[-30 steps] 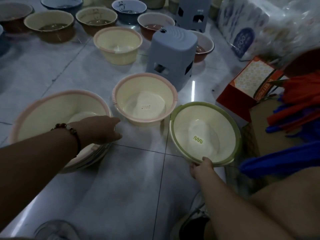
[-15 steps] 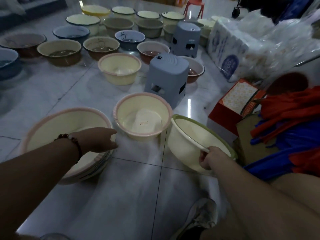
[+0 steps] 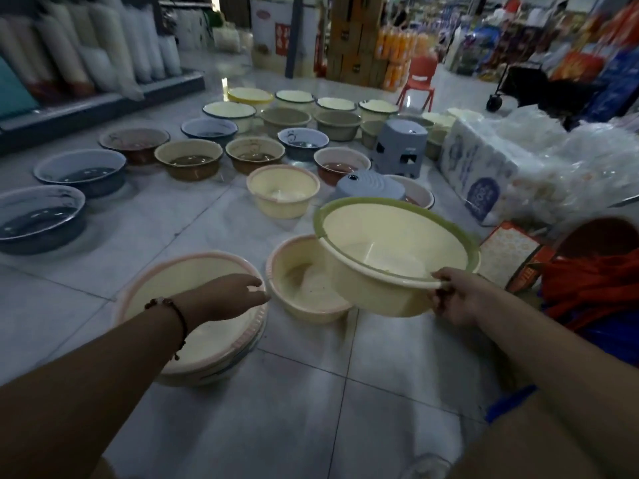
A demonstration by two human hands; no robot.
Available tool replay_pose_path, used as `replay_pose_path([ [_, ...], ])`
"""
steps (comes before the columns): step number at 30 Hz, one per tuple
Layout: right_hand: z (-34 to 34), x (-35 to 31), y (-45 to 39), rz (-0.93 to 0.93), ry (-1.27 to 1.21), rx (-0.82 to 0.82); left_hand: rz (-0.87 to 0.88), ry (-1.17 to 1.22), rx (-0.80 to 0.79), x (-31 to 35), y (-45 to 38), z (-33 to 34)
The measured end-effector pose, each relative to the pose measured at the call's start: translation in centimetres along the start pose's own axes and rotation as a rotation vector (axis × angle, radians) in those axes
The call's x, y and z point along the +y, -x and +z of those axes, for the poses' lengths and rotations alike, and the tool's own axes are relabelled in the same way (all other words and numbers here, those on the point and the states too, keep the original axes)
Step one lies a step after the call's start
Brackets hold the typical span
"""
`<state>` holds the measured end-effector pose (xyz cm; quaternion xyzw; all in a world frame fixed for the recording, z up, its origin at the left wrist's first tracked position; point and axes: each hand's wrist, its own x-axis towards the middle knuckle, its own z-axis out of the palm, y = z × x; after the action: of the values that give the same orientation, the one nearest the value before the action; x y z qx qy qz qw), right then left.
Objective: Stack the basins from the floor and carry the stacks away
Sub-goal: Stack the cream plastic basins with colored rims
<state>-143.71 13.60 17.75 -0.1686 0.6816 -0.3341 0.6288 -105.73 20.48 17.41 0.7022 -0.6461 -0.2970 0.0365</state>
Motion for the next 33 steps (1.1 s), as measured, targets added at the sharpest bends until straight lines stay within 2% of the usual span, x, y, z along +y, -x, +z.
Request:
replay_pose_path([
  [6,6.7,3.4,2.1,0.052,0.04,-0.181,-0.261,0.63,0.001,-3.2,2.0,-1.6],
  [13,13.3,6.0,3.1,0.048,0.133,-0.307,-0.474,1.014,0.016,-6.7,3.2,-2.7],
  [17,16.4,7.7,2.9,0.045,0.238,-0.37,-0.588,1.014,0.178,-8.8,3.9,-3.1],
  [21,19.6,9.1,1.7,-0.123,0.355,-0.383,-0.677,1.065,0.283,-10.7,4.2,-3.6],
  [24,22.0,10.3,0.7,-0.2,0.382,-0.41,-0.707,1.105,0.295,-12.5,4.1,-3.6],
  [29,26.8,11.5,-1.4,-0.164,0.396,-0.431,-0.683,1.17,0.325,-15.9,3.6,-3.4],
  [33,29.9,11.8,-3.6,-0.129,0.363,-0.38,-0.693,1.165,0.276,-18.2,2.5,-2.7],
])
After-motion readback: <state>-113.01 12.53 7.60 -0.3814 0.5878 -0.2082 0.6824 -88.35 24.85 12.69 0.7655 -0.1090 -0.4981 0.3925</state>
